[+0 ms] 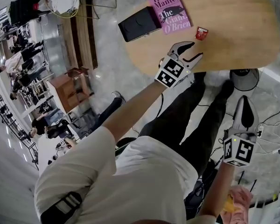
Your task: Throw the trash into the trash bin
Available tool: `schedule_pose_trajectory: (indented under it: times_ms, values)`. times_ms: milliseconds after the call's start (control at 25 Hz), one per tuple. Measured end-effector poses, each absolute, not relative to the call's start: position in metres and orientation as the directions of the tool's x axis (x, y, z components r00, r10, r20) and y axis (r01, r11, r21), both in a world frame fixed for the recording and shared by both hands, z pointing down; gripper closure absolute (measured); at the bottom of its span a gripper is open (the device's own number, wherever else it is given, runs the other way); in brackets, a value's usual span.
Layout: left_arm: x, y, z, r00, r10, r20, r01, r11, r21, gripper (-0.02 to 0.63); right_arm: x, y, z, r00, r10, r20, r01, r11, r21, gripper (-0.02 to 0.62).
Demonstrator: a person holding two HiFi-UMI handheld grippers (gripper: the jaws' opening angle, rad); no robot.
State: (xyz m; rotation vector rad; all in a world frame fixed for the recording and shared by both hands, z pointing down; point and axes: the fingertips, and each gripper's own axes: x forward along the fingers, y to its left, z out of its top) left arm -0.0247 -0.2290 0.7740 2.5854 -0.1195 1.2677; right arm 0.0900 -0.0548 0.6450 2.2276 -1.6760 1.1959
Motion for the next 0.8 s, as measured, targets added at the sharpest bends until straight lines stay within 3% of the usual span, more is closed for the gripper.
schedule_pose_trajectory:
  times_ms: [800]
  values:
    - [-0.025, -0.262, 0.964, 0.381, 0.0, 0.925, -0.249, -0.963, 0.103, 0.414, 0.064, -0.064, 0.762, 0.011, -0.764, 0.646, -0.823, -0.374, -0.428, 0.584]
